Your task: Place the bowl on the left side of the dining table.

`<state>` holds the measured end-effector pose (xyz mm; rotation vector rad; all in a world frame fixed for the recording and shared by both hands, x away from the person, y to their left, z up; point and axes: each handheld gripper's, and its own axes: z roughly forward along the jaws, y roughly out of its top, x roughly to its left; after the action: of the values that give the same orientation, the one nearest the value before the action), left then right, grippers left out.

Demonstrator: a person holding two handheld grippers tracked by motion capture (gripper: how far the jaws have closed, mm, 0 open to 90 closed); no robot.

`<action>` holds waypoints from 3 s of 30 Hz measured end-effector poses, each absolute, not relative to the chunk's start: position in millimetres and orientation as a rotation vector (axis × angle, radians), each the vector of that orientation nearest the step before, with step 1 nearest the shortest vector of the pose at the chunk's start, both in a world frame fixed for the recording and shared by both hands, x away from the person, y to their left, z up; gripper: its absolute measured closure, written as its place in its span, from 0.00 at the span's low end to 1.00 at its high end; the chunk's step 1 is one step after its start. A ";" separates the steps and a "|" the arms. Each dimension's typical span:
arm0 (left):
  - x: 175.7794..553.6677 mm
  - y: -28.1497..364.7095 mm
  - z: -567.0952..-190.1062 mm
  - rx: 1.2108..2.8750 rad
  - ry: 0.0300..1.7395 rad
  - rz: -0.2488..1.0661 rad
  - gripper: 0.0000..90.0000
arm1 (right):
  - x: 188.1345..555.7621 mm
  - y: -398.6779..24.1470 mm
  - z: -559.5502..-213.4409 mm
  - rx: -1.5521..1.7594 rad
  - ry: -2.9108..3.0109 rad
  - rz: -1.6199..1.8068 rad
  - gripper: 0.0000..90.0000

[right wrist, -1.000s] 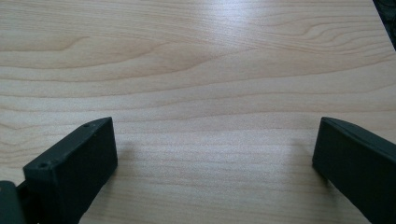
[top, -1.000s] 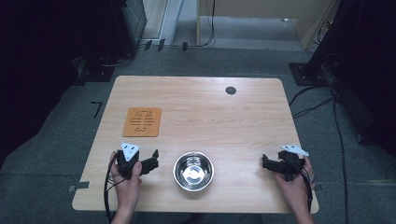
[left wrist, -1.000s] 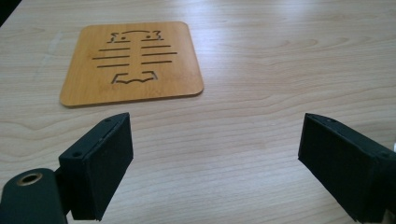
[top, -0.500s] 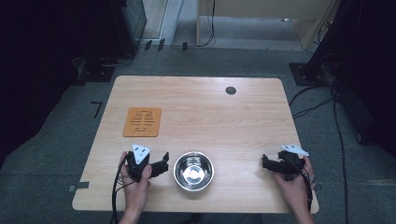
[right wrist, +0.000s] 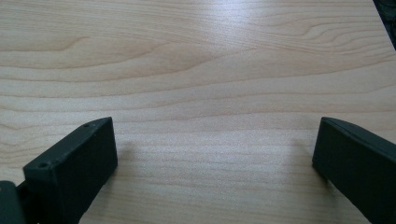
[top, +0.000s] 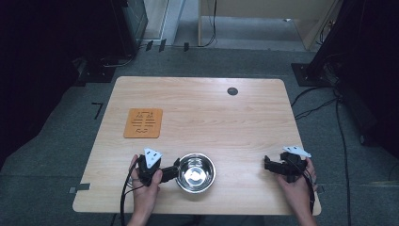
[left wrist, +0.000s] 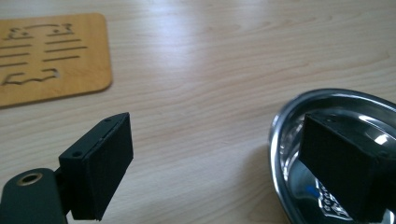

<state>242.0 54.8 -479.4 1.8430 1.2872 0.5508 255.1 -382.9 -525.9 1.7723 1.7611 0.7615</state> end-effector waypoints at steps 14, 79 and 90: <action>241.0 32.0 -498.2 1.937 1.292 0.406 0.11 | 255.2 -382.9 -525.9 1.772 1.761 0.762 0.00; 279.7 110.3 -464.5 1.721 1.315 0.247 0.97 | 255.1 -382.8 -525.9 1.773 1.760 0.761 0.00; 303.4 139.7 -465.4 1.641 1.407 0.329 0.97 | 255.1 -382.9 -525.9 1.772 1.761 0.761 0.00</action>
<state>303.4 139.7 -465.4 1.6414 1.4068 0.3295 255.1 -382.9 -525.9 1.7721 1.7608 0.7614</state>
